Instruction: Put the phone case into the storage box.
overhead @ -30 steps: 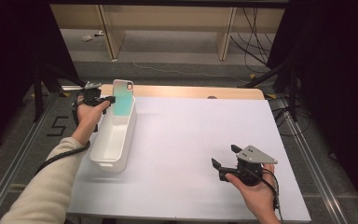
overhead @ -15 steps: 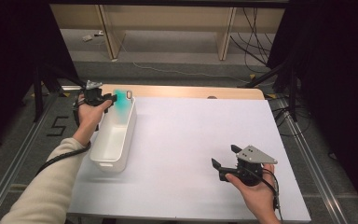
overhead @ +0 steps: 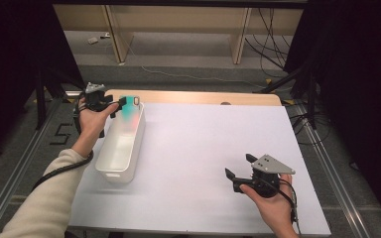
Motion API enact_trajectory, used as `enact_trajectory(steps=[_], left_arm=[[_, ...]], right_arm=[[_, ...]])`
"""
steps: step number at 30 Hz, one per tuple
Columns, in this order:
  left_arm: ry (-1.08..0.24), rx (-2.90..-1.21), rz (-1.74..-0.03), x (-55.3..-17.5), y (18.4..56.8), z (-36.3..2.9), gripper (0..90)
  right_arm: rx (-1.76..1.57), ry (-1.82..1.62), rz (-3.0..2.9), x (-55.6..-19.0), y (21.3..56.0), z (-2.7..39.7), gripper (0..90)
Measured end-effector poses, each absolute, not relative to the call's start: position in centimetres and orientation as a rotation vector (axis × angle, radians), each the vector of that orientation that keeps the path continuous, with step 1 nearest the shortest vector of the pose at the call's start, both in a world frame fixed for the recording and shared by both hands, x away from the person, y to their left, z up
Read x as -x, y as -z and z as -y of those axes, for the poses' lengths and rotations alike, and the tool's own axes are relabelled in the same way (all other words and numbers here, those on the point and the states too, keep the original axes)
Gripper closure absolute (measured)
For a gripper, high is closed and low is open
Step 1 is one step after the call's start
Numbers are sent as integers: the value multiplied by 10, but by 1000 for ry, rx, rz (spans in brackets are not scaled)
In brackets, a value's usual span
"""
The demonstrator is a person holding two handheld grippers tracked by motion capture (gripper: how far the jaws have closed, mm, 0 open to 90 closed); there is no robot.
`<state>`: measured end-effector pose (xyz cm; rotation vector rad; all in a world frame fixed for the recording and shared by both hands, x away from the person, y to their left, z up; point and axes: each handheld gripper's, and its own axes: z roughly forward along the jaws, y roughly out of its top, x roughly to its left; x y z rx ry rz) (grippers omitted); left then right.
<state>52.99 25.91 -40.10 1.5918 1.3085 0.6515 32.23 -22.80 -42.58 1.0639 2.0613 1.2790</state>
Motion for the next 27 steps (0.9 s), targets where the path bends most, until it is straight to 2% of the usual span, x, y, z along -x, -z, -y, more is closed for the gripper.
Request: enact_trajectory(steps=[10,27], left_arm=[[-617,-1615,-1278,-516,403,-257,210],[-559,-1616,-1210,-480,397,-258,155]], right_arm=[[-1058,-1277,-2060,-323,426,228,161],[-1057,-1270,-2059,-324,427,228,161]])
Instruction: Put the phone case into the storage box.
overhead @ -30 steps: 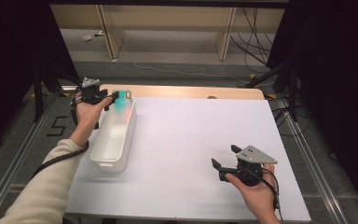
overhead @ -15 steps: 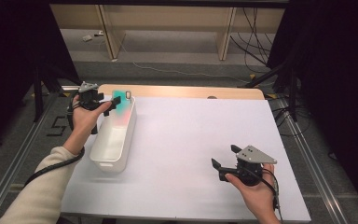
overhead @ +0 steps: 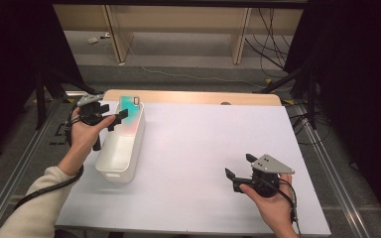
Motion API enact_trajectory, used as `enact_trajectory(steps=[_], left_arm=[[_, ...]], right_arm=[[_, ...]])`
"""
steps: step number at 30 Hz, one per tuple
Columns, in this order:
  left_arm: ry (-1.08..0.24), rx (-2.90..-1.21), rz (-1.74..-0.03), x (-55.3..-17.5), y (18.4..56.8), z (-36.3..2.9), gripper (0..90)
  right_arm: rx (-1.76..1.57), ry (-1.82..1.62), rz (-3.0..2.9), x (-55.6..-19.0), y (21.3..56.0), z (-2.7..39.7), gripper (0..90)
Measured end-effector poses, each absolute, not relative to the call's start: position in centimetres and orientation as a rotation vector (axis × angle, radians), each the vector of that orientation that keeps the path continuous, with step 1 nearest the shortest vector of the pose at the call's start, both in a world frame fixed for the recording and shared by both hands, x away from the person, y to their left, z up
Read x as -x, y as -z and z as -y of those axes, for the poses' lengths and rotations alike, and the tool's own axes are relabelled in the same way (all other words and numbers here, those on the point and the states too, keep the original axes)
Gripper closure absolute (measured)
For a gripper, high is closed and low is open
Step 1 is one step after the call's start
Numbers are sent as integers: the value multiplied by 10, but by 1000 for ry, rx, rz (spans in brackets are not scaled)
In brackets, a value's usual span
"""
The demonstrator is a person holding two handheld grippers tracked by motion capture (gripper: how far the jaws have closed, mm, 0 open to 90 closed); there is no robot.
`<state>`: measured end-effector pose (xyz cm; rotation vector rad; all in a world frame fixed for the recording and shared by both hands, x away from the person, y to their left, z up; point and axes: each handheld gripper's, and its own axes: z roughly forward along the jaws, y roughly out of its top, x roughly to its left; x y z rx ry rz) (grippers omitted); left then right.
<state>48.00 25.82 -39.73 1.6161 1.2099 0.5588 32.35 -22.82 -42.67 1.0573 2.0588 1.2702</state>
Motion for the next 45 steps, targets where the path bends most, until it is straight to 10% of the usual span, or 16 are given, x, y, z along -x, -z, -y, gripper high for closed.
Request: enact_trajectory(steps=[45], left_arm=[[-507,-1655,-1010,-411,389,-233,155]], right_arm=[[-1049,-1275,-2060,-323,426,228,161]])
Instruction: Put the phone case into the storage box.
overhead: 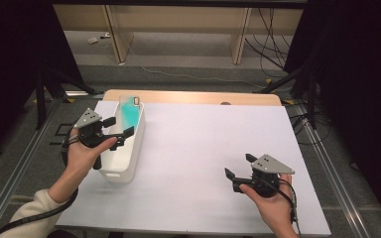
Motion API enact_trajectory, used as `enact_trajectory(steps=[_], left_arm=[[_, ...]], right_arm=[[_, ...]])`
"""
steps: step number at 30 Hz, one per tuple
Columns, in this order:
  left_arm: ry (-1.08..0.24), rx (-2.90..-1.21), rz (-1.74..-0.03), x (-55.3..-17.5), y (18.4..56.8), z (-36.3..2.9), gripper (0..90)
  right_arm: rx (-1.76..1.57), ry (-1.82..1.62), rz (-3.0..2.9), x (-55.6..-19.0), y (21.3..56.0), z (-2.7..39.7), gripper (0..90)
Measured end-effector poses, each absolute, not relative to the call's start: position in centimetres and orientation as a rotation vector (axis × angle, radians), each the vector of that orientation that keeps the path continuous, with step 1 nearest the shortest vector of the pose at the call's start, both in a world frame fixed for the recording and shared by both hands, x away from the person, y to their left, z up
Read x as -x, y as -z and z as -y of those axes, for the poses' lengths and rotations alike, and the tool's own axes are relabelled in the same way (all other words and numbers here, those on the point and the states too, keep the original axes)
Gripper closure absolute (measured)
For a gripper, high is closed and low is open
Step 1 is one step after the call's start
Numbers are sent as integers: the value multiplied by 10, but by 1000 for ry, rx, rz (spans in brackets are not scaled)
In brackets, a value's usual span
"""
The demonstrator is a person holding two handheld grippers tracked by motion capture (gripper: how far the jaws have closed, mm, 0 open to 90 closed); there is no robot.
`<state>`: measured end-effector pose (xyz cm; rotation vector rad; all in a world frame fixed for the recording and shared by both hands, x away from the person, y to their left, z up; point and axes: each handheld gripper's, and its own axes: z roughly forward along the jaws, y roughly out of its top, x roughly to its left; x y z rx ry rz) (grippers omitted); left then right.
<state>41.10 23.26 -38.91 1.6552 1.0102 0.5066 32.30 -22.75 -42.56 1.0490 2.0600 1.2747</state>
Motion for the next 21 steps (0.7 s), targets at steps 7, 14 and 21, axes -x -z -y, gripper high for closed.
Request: enact_trajectory(steps=[7,14,21], left_arm=[[-479,-1635,-979,-399,390,-229,156],[-483,-1630,-957,-386,390,-229,156],[-466,-1646,-930,-376,394,-224,156]], right_arm=[[-1036,-1273,-2049,-323,425,228,161],[-1044,-1280,-2045,-323,426,226,161],[-1045,-1278,-2051,-323,426,226,161]])
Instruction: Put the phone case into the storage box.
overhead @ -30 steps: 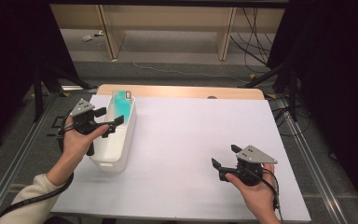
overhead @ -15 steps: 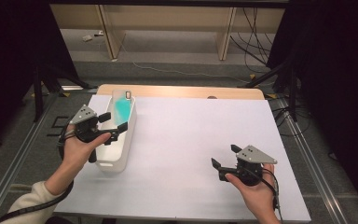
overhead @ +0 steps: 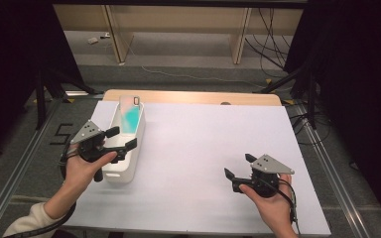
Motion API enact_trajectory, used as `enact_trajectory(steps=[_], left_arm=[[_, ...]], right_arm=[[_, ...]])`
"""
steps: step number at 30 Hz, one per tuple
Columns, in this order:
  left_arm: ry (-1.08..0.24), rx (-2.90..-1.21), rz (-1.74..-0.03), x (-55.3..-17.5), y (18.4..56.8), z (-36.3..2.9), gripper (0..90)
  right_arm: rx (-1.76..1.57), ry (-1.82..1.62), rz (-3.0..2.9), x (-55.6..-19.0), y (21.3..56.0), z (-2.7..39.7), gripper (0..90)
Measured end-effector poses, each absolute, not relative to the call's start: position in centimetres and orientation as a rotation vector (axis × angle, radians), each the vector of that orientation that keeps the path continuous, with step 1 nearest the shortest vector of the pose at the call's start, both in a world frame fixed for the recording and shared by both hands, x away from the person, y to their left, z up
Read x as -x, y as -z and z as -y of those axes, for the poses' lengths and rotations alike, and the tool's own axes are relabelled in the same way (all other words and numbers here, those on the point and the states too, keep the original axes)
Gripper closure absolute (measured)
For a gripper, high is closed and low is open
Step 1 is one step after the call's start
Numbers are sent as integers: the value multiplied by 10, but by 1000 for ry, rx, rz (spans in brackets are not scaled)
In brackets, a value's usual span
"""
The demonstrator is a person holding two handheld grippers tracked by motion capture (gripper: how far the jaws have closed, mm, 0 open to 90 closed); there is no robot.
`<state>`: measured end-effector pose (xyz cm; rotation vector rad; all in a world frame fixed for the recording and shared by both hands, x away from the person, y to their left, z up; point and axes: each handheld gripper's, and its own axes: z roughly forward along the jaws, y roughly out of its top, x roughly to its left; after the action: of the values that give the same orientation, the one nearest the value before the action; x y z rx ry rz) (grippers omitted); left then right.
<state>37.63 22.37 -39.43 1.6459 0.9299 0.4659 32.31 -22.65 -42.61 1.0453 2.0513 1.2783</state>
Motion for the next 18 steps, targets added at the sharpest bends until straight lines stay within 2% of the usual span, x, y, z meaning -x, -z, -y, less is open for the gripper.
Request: enact_trajectory(steps=[18], left_arm=[[-454,-1662,-854,-357,404,-216,156]], right_arm=[[-1045,-1278,-2058,-322,425,227,161]])
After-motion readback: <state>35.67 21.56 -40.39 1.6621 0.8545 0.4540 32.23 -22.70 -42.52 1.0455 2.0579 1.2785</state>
